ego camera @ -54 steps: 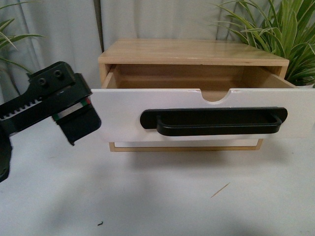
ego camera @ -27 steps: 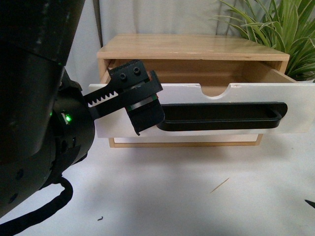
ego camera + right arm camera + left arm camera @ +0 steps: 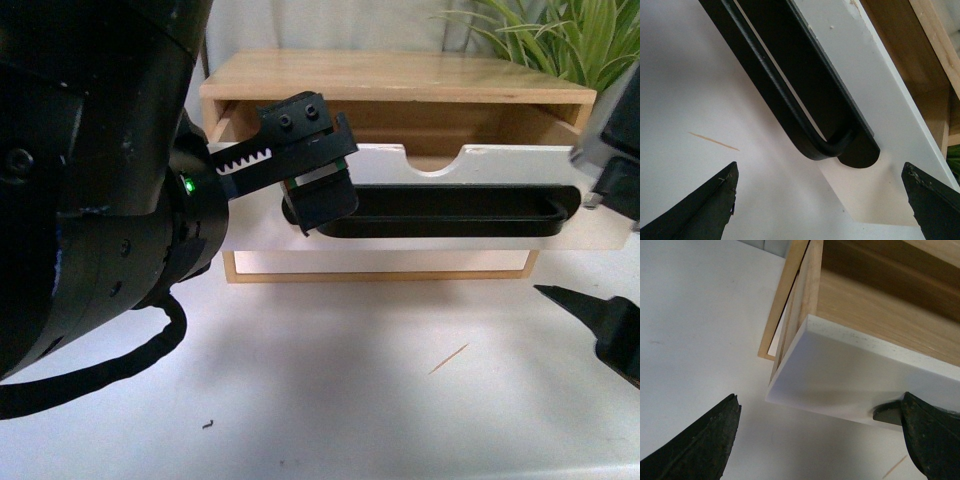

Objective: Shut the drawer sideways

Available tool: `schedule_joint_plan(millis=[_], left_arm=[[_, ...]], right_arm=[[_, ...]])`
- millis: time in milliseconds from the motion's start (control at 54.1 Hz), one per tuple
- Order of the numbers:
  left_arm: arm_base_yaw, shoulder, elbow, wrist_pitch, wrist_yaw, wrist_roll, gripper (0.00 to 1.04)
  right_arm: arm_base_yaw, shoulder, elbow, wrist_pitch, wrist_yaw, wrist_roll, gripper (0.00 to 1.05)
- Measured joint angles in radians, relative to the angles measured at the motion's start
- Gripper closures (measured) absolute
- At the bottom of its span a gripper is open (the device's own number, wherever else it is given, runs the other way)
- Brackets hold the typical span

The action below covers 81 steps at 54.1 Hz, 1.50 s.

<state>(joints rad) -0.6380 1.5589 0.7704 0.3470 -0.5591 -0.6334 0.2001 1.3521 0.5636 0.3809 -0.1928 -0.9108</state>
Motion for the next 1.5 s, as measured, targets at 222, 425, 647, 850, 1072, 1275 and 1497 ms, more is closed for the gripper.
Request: schedule_joint_plan(millis=[222, 425, 647, 850, 1072, 1275, 1497], left_arm=[[0.056, 0.083, 0.106, -0.001, 0.109, 0.053, 0.06], [0.076, 0.156, 0.187, -0.002, 0.170, 0.067, 0.06], [0.106, 0.242, 0.288, -0.016, 0.224, 0.075, 0.06], [0.142, 0.313, 0.382, -0.029, 0.254, 0.088, 0.06], [0.175, 0.377, 0.472, -0.060, 0.301, 0.109, 0.06], [0.185, 0.347, 0.426, -0.028, 0.288, 0.110, 0.06], [0.207, 0.142, 0.171, 0.019, 0.179, 0.112, 0.06]], right_arm=[[0.000, 0.138, 0.118, 0.005, 0.015, 0.016, 0.09], [-0.007, 0.217, 0.196, -0.004, 0.020, 0.036, 0.09], [-0.027, 0.332, 0.291, 0.008, 0.048, 0.050, 0.09], [-0.028, 0.416, 0.381, 0.013, 0.074, 0.077, 0.09], [-0.023, 0.475, 0.478, -0.035, 0.111, 0.101, 0.09], [-0.020, 0.456, 0.462, -0.035, 0.083, 0.107, 0.09], [-0.038, 0.219, 0.224, -0.006, 0.006, 0.138, 0.09]])
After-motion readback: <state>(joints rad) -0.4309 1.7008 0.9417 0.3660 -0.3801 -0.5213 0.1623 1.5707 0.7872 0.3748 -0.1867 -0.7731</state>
